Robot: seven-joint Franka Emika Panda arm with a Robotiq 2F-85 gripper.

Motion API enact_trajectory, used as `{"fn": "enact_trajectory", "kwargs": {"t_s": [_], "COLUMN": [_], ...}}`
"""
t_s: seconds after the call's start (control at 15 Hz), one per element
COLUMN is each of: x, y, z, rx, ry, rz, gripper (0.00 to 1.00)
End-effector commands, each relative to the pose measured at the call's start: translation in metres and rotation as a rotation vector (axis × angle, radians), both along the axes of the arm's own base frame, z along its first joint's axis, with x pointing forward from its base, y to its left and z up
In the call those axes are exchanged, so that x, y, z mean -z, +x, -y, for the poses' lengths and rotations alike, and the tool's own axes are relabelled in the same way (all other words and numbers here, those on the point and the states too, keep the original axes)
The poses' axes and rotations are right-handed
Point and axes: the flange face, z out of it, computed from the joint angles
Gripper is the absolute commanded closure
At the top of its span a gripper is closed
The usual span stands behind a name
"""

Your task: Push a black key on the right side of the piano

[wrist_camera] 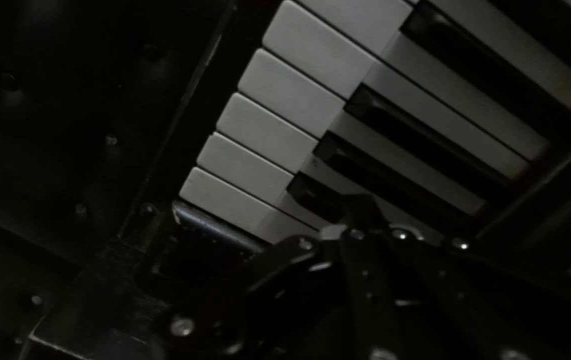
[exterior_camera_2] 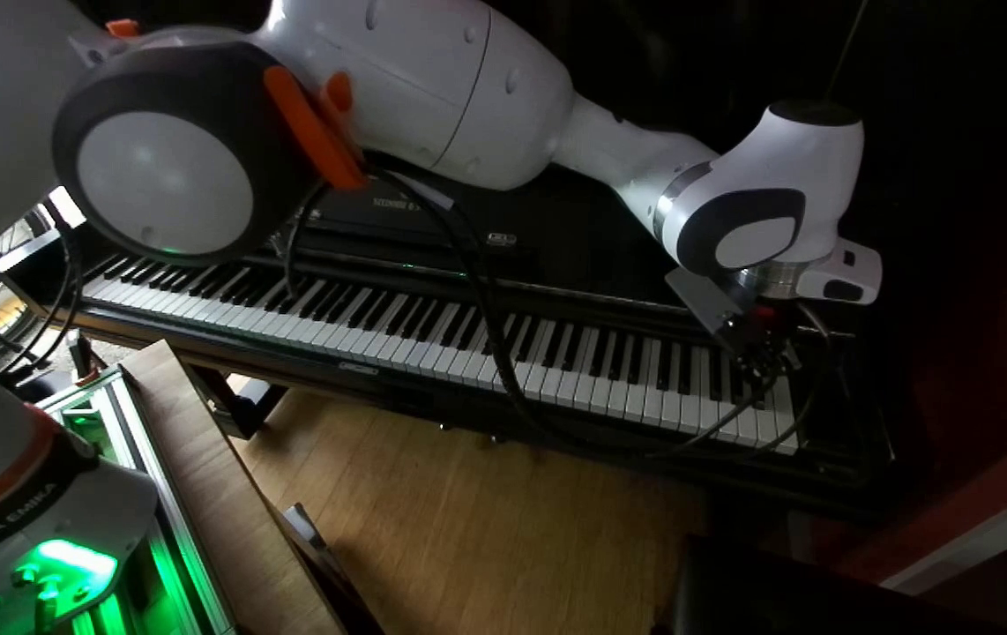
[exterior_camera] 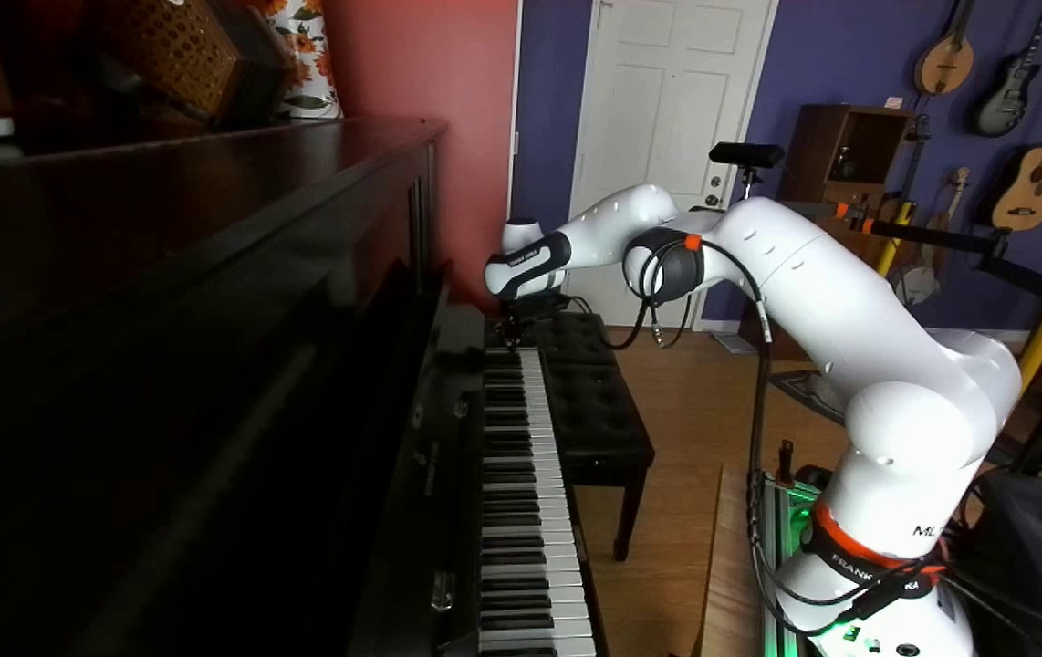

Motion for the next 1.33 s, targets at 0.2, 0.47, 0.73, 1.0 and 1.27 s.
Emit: {"fn": "enact_trajectory", "kwargs": {"t_s": [0.2, 0.47, 0.73, 1.0, 1.27], "x": [0.014, 0.019, 0.023, 0.025, 0.032], "y": [0.004, 0.004, 0.004, 0.005, 0.003], "z": [0.009, 0.011, 0.012, 0.014, 0.013], "rx": [0.059, 0.069, 0.068, 0.066, 0.063], "ry": [0.014, 0.021, 0.022, 0.021, 0.022], "rz": [-0.008, 0.003, 0.002, 0.005, -0.010], "gripper": [1.00, 1.00, 1.00, 1.00, 1.00]}}
